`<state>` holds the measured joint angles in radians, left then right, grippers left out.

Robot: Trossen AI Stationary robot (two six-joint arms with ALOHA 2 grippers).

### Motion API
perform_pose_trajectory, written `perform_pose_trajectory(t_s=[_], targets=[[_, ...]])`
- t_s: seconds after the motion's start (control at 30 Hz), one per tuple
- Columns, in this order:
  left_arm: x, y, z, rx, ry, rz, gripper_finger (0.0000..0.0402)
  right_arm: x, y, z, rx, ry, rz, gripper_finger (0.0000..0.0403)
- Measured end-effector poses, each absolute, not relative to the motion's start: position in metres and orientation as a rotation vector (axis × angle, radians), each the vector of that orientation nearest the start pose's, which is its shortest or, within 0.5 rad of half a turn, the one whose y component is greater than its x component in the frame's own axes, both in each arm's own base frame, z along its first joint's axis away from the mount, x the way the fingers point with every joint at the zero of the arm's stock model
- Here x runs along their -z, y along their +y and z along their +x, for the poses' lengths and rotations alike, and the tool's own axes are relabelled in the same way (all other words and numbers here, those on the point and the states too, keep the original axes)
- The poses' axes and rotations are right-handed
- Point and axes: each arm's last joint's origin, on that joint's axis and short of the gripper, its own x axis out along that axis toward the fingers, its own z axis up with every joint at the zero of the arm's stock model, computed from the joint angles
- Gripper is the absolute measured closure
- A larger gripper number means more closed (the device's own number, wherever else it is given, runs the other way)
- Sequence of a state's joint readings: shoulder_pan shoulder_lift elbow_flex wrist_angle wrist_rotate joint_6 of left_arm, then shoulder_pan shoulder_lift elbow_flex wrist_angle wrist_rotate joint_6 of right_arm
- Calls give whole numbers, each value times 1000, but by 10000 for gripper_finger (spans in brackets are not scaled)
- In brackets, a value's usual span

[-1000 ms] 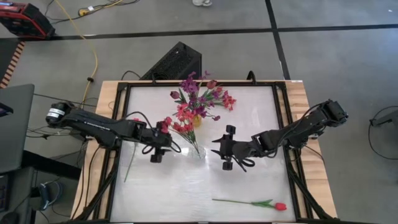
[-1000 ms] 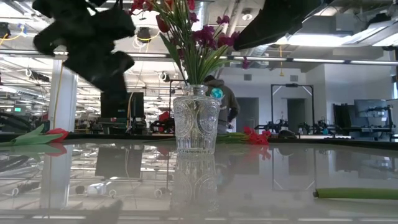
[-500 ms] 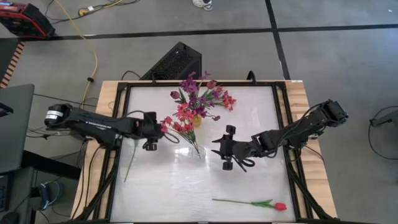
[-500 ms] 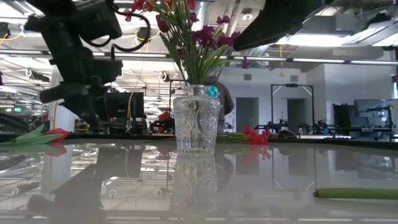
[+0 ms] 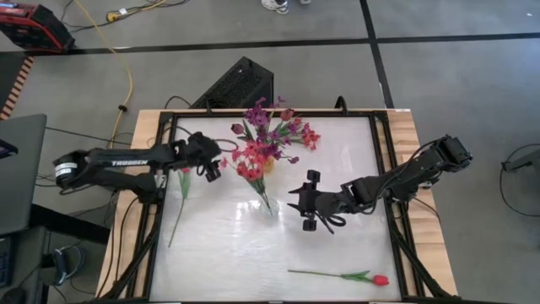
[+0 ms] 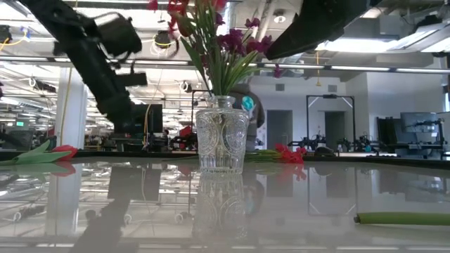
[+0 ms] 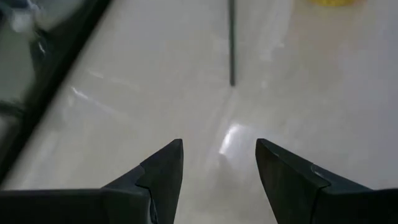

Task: Sort flowers into vase by color
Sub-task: Put the pink flowers into the transparent vase

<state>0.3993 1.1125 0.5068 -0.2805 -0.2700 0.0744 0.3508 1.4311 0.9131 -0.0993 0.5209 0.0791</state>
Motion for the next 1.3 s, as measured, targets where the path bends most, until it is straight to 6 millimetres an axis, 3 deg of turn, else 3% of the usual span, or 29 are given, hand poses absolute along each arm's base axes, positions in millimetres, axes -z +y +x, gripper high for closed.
perform_pose_trajectory(t_s=[0.23,0.6,0.93,1.1,1.3], targets=[[-149,114,188,-649,977,-60,211,-242,90,288,187,552,-184,210],[-130,159,204,-855,817,-124,211,-242,90,288,187,551,-181,210],[-126,170,235,-514,653,-136,211,-242,88,289,196,554,-173,210],[-111,172,241,-445,696,-160,211,-241,88,288,196,560,-175,210],[-110,168,245,-417,710,-130,222,-241,88,288,198,563,-171,210]])
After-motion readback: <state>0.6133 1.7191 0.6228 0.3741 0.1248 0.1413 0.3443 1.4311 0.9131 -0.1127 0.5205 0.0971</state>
